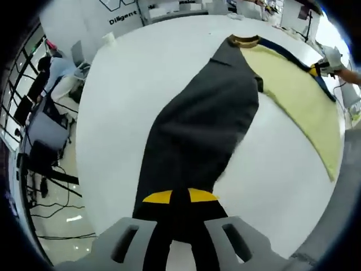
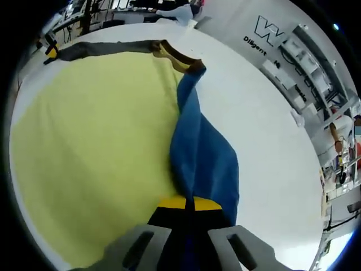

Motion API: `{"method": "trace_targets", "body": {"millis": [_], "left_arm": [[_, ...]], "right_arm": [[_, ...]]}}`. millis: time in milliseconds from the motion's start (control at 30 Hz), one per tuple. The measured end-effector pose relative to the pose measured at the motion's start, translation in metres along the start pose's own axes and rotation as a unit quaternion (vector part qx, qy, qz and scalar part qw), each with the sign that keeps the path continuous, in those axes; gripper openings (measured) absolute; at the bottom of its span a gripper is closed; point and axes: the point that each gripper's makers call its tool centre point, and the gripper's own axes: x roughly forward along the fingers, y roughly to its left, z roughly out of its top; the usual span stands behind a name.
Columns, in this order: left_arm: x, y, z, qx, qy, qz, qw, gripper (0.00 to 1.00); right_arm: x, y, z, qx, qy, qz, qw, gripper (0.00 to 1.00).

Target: Fold the garment on the visible template until the final outline fits inside the template.

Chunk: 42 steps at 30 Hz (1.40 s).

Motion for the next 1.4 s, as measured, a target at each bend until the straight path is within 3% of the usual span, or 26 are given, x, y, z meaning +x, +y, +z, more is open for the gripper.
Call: {"method": "trace_targets", "body": {"millis": [33,133,300,467,700,767,800,867,1033,1133,1200,1233,1267,1333,1400], "left_arm": [[0.000,0.001,-0.001,0.001,0.003,0.002,1.0000,0.02],[0.000,0.004,0.001,-0.048,-0.002,-0.011,0.9988,0.04],[-0.002,0.007,-0.001,-0.037,0.004,-0.010,0.9992,0.07],[0.000,0.029,-0.006,-0.104,0.004,0.007,0.9946,0.27],[-0.001,0.030,-0.006,-0.061,-0.003,0.005,0.9981,0.51],[-0.003,0.027,0.007,-0.063,-0.035,-0.001,0.9974,0.60],[-0.005,0.024,0.017,-0.062,-0.055,-0.003,0.9966,0.60],[-0.007,0.014,0.024,-0.059,-0.064,-0.017,0.9961,0.54],[-0.001,-0.006,0.022,-0.071,-0.047,-0.035,0.9958,0.53],[0.004,-0.013,0.012,-0.085,-0.032,-0.041,0.9950,0.53],[0.004,-0.013,0.011,-0.129,-0.037,-0.051,0.9897,0.54],[0.003,-0.010,0.007,-0.157,-0.032,-0.056,0.9856,0.56],[0.003,-0.002,0.005,-0.157,-0.031,-0.040,0.9863,0.61],[0.008,0.010,0.007,-0.139,-0.035,-0.040,0.9888,0.72],[0.010,0.020,0.000,-0.163,-0.013,-0.025,0.9862,0.84]], "right_arm": [[0.000,0.000,0.000,0.001,0.000,0.000,1.0000,0.00],[0.000,0.000,0.000,0.005,0.002,0.000,1.0000,0.00],[-0.001,0.001,0.000,0.006,0.002,0.000,1.0000,0.00],[-0.002,0.002,0.000,0.008,0.002,0.001,1.0000,0.00],[-0.002,0.002,0.001,0.025,0.004,0.007,0.9997,0.00],[-0.002,0.002,0.000,0.026,0.005,0.008,0.9996,0.00],[-0.002,0.002,0.000,0.029,0.005,0.009,0.9995,0.00],[-0.003,0.002,0.000,0.030,0.006,0.010,0.9995,0.00],[-0.003,0.003,0.000,0.026,0.009,0.005,0.9996,0.00],[-0.003,0.003,0.000,0.026,0.010,0.005,0.9996,0.00],[-0.003,0.003,-0.001,0.031,0.015,0.008,0.9994,0.00],[-0.004,0.004,-0.001,0.036,0.017,0.010,0.9992,0.00],[-0.003,0.003,-0.001,0.044,0.018,0.012,0.9988,0.00],[-0.004,0.005,-0.001,0.071,0.025,0.020,0.9970,0.00],[-0.004,0.006,-0.001,0.090,0.028,0.025,0.9952,0.00]]}}
